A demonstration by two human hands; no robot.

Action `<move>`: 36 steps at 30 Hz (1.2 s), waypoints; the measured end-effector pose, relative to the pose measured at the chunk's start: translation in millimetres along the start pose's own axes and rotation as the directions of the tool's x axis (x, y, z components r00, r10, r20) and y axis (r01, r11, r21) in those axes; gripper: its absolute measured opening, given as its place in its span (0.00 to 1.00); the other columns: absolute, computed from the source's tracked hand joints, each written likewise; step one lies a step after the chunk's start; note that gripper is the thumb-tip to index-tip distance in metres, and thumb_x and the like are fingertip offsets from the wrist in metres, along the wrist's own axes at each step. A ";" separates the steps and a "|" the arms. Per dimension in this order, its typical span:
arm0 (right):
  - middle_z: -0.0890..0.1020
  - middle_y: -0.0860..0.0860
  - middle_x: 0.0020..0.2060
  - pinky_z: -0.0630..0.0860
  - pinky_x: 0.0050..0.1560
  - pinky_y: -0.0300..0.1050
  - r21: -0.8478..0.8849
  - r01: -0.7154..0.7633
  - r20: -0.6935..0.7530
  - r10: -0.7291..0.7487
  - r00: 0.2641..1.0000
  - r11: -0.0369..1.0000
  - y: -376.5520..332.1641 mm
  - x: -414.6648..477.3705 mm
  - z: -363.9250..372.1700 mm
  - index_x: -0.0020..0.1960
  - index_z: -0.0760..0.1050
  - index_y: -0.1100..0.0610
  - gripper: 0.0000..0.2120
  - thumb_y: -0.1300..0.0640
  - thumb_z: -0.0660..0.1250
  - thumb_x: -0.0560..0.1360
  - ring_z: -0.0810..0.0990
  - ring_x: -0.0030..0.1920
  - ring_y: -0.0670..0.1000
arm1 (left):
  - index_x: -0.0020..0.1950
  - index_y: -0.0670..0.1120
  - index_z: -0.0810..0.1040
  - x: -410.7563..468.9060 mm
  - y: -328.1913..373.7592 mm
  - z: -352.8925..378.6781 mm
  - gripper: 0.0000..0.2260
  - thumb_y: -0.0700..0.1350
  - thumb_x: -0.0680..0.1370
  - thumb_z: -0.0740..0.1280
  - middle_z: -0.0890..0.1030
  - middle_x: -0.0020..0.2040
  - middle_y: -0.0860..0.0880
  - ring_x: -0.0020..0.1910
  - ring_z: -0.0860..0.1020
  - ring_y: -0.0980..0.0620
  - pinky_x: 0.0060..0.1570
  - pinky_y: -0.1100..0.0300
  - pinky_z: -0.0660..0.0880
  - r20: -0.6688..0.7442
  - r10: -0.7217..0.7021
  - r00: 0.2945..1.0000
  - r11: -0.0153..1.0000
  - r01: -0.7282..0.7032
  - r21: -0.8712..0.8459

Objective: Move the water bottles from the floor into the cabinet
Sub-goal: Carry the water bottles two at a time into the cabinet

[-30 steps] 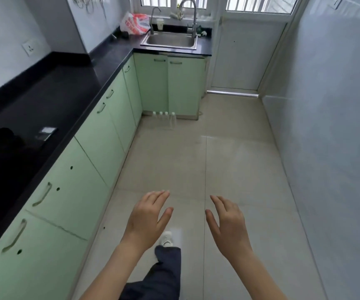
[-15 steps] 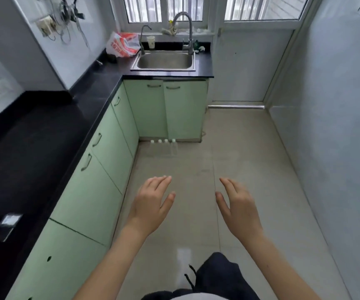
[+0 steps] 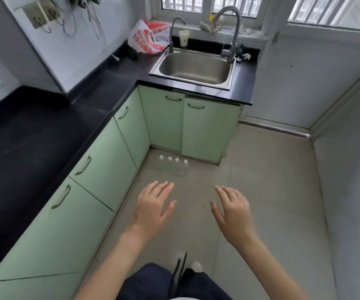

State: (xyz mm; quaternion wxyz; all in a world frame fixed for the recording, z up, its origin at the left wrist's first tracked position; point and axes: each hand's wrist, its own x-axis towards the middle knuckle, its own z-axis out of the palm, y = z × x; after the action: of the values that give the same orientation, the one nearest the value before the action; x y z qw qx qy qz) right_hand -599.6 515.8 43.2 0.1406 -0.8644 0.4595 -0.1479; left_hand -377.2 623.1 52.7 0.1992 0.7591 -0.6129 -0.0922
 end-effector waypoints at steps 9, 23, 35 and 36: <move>0.81 0.57 0.61 0.75 0.62 0.59 0.001 0.042 0.080 -0.042 0.996 0.999 23.1 169.1 59.2 0.66 0.76 0.61 0.24 0.47 0.55 0.80 0.77 0.63 0.60 | 0.69 0.44 0.76 145.0 -76.2 38.4 0.25 0.57 0.80 0.55 0.79 0.65 0.46 0.67 0.75 0.41 0.65 0.47 0.70 0.046 -0.131 0.990 0.989 0.134 -0.063; 0.79 0.60 0.60 0.76 0.60 0.57 0.037 -0.018 0.200 0.010 0.980 0.999 81.0 370.8 212.2 0.67 0.74 0.65 0.24 0.50 0.59 0.79 0.78 0.61 0.61 | 0.68 0.39 0.76 337.6 -227.5 151.1 0.25 0.53 0.79 0.57 0.79 0.65 0.41 0.65 0.75 0.39 0.66 0.46 0.71 0.174 -0.223 0.959 0.970 0.235 -0.055; 0.79 0.59 0.63 0.74 0.63 0.59 -0.002 0.009 0.266 -0.008 0.964 1.000 236.5 415.5 511.4 0.69 0.72 0.63 0.26 0.47 0.56 0.79 0.76 0.63 0.63 | 0.67 0.38 0.75 380.0 -360.8 469.3 0.22 0.50 0.80 0.58 0.78 0.64 0.40 0.63 0.75 0.38 0.64 0.47 0.72 0.095 -0.251 0.963 0.958 0.261 -0.117; 0.79 0.59 0.62 0.74 0.63 0.60 -0.008 0.017 0.279 -0.014 0.960 1.000 254.8 411.2 544.7 0.69 0.72 0.63 0.26 0.46 0.55 0.79 0.77 0.63 0.63 | 0.67 0.38 0.75 376.8 -377.9 502.5 0.22 0.50 0.80 0.58 0.78 0.64 0.40 0.63 0.75 0.39 0.63 0.47 0.73 0.096 -0.229 0.969 0.964 0.240 -0.115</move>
State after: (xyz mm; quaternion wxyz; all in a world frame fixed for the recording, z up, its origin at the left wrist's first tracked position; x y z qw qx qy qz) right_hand -362.1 93.3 -500.7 0.1984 -0.8809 0.4291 -0.0234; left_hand -145.2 227.6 -519.2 0.2087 0.8079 -0.5193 -0.1846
